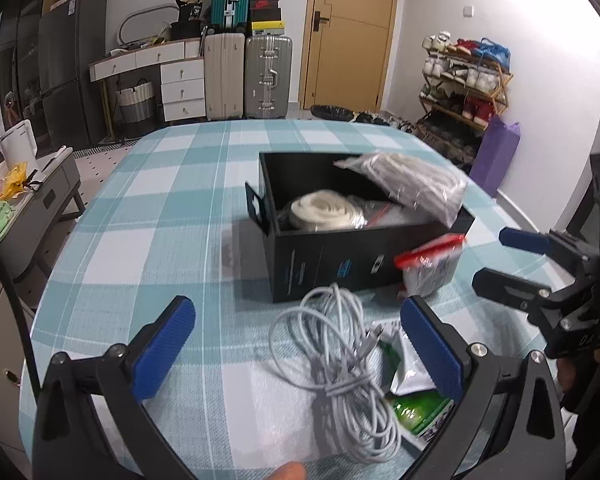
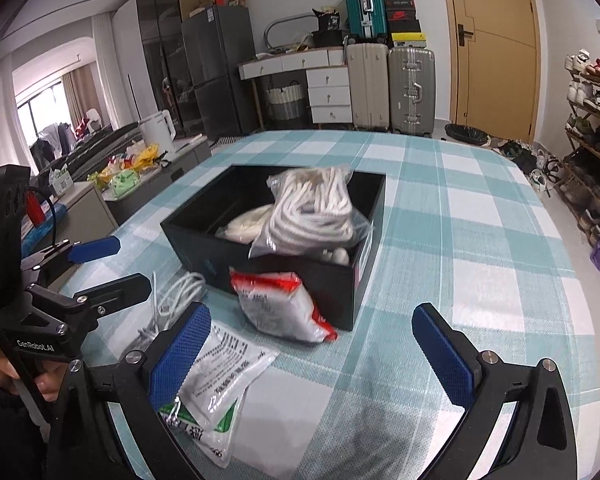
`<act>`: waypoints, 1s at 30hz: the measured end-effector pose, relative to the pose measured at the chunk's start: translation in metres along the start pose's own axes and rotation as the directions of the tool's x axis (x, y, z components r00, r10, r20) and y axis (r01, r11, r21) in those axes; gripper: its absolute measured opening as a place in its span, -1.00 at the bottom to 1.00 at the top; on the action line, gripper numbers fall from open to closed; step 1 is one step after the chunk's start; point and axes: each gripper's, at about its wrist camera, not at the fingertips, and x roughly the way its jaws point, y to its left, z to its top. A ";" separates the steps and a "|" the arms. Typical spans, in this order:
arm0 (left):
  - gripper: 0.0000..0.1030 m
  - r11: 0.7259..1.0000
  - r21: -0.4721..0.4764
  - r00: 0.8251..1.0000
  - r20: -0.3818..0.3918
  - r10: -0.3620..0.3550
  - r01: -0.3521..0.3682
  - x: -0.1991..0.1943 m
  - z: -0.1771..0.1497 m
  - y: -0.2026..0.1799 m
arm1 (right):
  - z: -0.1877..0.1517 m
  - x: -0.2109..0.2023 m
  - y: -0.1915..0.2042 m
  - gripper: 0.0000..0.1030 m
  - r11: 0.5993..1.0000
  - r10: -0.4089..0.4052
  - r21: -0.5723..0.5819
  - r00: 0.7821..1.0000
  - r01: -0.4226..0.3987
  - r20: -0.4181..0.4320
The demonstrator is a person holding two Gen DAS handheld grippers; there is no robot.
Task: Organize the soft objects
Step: 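Withdraw both grippers and move toward the white cable and red packet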
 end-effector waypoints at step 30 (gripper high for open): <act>1.00 0.999 0.031 0.987 -0.157 0.046 -0.041 0.029 -0.021 -0.003 | -0.009 0.022 0.008 0.99 0.998 0.057 -0.002 0.995 -0.057 -0.081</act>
